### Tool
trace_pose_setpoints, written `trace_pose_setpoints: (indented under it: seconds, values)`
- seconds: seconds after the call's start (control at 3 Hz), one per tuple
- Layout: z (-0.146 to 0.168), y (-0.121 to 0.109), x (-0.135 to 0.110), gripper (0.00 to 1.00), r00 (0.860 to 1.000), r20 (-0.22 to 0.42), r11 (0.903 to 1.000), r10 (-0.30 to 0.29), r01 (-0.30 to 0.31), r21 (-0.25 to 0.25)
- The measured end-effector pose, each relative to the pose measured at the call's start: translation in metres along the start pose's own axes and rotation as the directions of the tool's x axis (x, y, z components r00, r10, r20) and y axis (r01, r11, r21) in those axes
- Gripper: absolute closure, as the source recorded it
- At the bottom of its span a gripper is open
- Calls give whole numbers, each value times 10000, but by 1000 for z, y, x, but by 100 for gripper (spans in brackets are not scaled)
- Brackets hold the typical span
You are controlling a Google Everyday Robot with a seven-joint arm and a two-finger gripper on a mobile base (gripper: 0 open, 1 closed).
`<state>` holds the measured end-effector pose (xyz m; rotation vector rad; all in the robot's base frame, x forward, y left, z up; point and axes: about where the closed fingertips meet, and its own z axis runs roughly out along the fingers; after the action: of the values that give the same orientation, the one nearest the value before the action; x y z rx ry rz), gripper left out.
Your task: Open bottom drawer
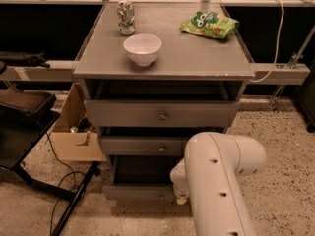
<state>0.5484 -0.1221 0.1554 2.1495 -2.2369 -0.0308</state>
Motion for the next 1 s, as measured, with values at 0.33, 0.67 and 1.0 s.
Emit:
trace_pose_setpoints:
  seconds: [0.33, 0.67, 1.0]
  values:
    - [-1, -1, 0, 82, 10000, 0, 10000, 0, 0, -1]
    - [-1, 10, 4, 100, 9998, -50, 9996, 185, -186, -223]
    - [0, 17, 6, 100, 9995, -85, 9988, 305, -308, -372]
